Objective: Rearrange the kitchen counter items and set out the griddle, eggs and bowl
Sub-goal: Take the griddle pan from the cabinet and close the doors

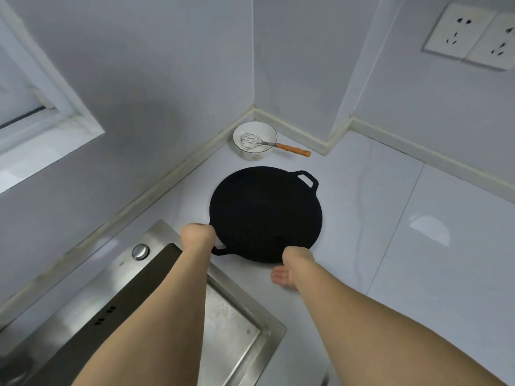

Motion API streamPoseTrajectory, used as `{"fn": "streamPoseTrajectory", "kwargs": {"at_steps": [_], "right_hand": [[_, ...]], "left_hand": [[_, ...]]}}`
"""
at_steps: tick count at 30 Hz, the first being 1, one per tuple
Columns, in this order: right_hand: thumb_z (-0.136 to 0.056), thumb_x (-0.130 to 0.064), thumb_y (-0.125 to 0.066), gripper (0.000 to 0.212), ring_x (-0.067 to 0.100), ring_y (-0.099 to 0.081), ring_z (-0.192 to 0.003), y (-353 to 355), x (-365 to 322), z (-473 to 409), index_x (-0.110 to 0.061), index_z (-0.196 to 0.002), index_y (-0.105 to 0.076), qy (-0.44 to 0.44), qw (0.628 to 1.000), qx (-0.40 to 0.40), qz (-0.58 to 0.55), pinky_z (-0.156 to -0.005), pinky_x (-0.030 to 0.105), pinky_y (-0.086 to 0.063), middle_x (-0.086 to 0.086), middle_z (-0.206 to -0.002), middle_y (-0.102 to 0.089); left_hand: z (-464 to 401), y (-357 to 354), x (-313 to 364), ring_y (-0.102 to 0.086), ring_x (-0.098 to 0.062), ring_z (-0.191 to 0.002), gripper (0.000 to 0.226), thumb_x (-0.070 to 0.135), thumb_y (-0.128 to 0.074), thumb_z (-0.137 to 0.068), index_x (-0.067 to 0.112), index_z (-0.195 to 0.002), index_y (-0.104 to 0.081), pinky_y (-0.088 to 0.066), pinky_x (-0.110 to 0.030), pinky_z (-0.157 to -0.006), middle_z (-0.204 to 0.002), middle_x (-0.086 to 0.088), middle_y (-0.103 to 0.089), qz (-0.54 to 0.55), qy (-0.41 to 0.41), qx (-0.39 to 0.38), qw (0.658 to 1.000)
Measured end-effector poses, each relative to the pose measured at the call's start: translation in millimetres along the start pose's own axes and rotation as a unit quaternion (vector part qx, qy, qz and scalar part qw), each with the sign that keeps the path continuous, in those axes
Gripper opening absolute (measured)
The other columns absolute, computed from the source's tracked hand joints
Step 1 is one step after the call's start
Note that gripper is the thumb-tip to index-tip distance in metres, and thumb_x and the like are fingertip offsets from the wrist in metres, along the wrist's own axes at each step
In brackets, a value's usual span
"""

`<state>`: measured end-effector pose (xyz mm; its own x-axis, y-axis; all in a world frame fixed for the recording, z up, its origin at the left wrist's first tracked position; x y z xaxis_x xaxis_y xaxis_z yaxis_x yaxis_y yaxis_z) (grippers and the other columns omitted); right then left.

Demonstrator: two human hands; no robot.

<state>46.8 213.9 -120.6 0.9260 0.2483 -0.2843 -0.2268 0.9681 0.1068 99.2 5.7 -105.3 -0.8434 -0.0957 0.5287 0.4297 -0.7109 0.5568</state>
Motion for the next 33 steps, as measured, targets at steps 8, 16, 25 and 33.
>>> {"fn": "streamPoseTrajectory", "kwargs": {"at_steps": [8,16,25,33], "right_hand": [[-0.095,-0.017,-0.049,0.035,0.036,-0.063,-0.096,-1,-1,5,0.007,-0.121,-0.05,0.017,0.994,0.0,0.11,-0.086,0.044,-0.053,0.024,-0.113,-0.062],[-0.092,-0.02,-0.045,0.022,0.02,-0.05,-0.073,38,-21,34,-0.008,-0.11,-0.051,0.232,0.96,0.049,0.149,-0.065,0.031,-0.042,0.011,-0.096,-0.054],[-0.095,-0.021,-0.045,0.03,0.023,-0.054,-0.1,113,0,89,-0.013,-0.123,-0.049,0.394,0.901,0.087,0.157,-0.071,0.025,-0.039,0.006,-0.12,-0.052],[-0.096,-0.02,-0.043,0.054,0.027,-0.044,-0.128,225,43,164,-0.011,-0.147,-0.028,0.49,0.824,0.26,0.117,-0.096,0.035,-0.046,0.008,-0.151,-0.029]], "left_hand": [[5,-5,0,-0.057,-0.025,-0.079,0.018,0.014,-0.043,-0.092,0.002,-0.09,-0.056,-0.042,-0.028,-0.058,-0.083,-0.012,-0.057,0.013,-0.022,0.078,0.997],[72,-26,44,-0.056,-0.024,-0.092,0.037,0.036,-0.034,-0.101,0.007,-0.109,-0.057,-0.046,-0.036,-0.076,-0.107,-0.011,-0.057,-0.16,-0.284,0.081,0.942],[161,-40,55,-0.037,-0.022,-0.138,0.048,0.034,-0.037,-0.103,0.014,-0.147,-0.036,-0.033,-0.035,-0.111,-0.151,-0.004,-0.039,-0.264,-0.445,0.05,0.854],[271,-68,81,-0.04,-0.029,-0.13,0.045,0.028,-0.037,-0.102,0.005,-0.141,-0.04,-0.032,-0.037,-0.107,-0.142,-0.012,-0.045,-0.321,-0.582,0.035,0.746]]}}
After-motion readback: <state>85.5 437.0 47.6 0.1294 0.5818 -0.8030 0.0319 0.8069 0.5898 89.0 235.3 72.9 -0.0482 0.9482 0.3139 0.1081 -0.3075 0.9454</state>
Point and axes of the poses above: each hand's wrist, its own z-axis away from the middle knuckle, its own y-axis out of the back of the hand, x = y × z, the point moved 4 cm from there along -z, towards the middle knuckle
